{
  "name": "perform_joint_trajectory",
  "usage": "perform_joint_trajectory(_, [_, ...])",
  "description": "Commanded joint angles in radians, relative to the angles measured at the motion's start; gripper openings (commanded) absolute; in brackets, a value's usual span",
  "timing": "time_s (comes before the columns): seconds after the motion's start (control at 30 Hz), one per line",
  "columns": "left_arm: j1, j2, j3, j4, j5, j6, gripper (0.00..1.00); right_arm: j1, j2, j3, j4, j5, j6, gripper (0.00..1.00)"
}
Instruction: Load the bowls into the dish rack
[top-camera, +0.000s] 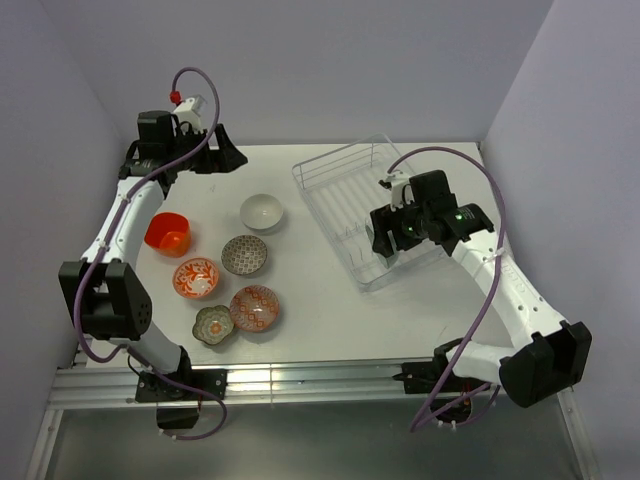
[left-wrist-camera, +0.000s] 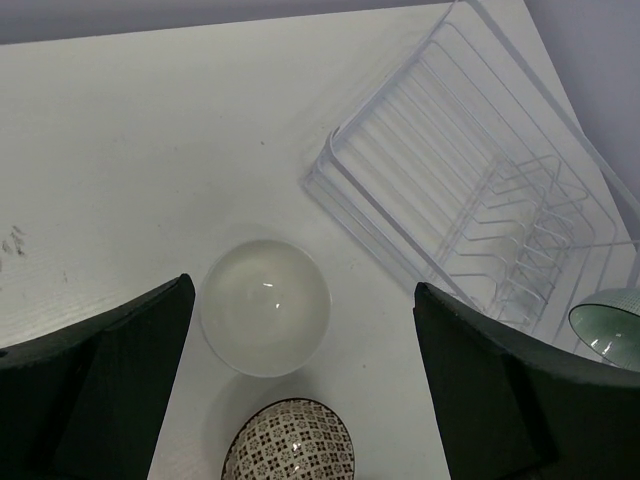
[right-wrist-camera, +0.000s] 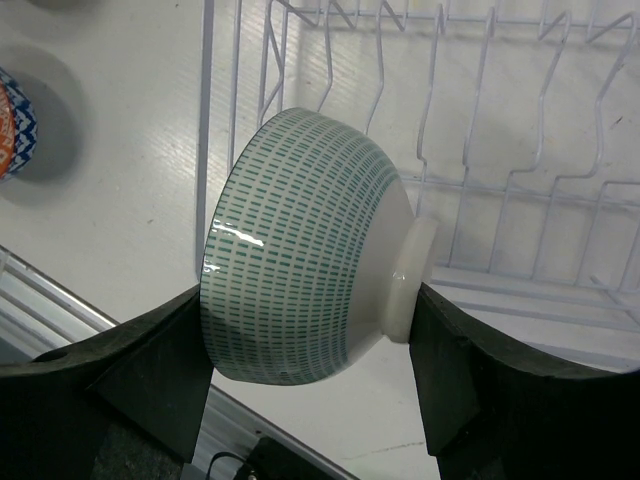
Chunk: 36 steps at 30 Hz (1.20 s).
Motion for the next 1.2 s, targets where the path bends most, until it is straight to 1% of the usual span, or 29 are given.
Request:
perform_joint_trajectory(0.0, [0.002, -0.056, 0.000, -0.038, -0.060, 0.009, 0.97, 0.033, 0.005, 0.032, 0.087, 0.063, 0.044, 0.00])
perform_joint_trajectory(0.07, [0.004, -0.061, -0.006, -0.047, -0.096, 0.009, 0.97, 0.052, 0.007, 0.027, 0.099, 0.080, 0.056, 0.00])
perform_joint_trajectory(0.3, [0.016, -0.067, -0.032, -0.001, -0.129, 0.003, 0.97, 0.112, 0.013, 0.020, 0.112, 0.169, 0.072, 0.00])
perform_joint_trajectory(0.47, [0.018, -0.044, -0.029, -0.006, -0.148, -0.003, 0.97, 0.142, 0.020, 0.003, 0.113, 0.218, 0.089, 0.00])
perform_joint_trajectory(1.07, [0.027, -0.007, -0.025, -0.049, -0.220, 0.033, 0.97, 0.173, 0.117, 0.012, 0.124, 0.197, 0.107, 0.00])
perform_joint_trajectory(1.17, [0.030, -0.015, -0.036, -0.053, -0.237, 0.038, 0.97, 0.181, 0.126, 0.006, 0.115, 0.209, 0.142, 0.00])
